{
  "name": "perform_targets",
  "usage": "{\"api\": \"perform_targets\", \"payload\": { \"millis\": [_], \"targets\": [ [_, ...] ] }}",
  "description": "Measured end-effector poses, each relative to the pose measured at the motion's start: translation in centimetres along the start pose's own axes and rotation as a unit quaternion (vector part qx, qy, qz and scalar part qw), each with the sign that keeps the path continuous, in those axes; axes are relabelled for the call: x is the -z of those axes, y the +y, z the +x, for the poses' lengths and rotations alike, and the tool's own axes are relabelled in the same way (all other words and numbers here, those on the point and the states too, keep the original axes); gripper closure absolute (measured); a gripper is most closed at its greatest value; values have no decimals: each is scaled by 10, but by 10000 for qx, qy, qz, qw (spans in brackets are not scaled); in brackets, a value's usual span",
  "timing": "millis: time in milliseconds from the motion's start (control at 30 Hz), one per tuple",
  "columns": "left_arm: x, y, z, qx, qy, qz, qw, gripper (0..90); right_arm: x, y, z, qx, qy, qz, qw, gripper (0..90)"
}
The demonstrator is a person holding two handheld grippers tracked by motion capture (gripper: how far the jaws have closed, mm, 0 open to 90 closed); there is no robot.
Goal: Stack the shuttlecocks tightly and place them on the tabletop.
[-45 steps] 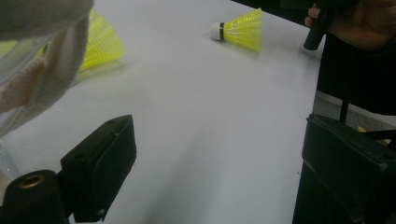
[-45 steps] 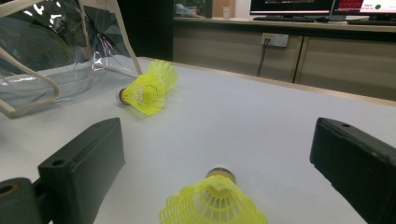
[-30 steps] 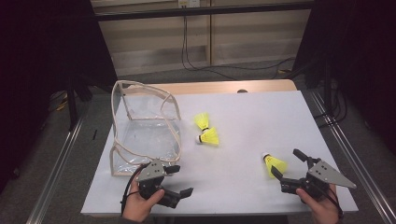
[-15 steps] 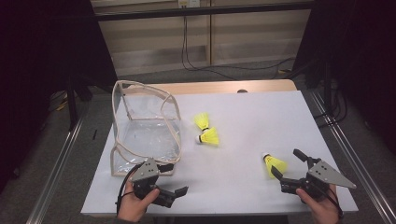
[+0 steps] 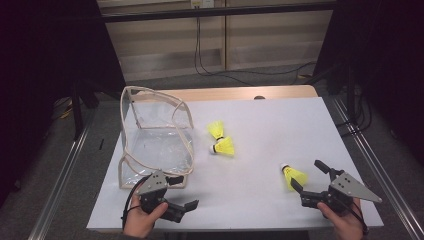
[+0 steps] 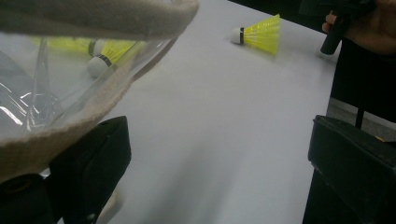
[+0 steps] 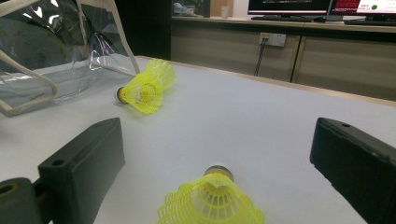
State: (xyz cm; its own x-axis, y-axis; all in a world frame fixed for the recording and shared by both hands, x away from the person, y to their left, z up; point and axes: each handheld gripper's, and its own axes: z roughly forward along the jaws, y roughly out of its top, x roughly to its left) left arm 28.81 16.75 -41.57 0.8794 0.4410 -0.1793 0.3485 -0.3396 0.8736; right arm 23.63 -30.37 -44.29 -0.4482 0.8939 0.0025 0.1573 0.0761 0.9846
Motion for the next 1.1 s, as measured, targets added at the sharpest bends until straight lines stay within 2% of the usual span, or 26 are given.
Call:
{"api": "perform_targets", "payload": {
  "millis": [400, 433, 633, 1100],
  "targets": [
    [5, -3, 3, 8, 11, -24, 10000, 62, -1, 0, -1, 13, -3, 9, 10000, 24],
    [6, -3, 4, -42, 39, 26, 10000, 62, -1, 0, -1, 16, -4, 9, 10000, 24],
    [9, -5, 6, -9, 118, 21, 9999, 59, -1, 0, -1, 21, 6, 10, 10000, 24],
    [16, -9, 10, 13, 159, 22, 9999, 61, -1, 0, 0, 16, 2, 7, 10000, 24]
  ]
}}
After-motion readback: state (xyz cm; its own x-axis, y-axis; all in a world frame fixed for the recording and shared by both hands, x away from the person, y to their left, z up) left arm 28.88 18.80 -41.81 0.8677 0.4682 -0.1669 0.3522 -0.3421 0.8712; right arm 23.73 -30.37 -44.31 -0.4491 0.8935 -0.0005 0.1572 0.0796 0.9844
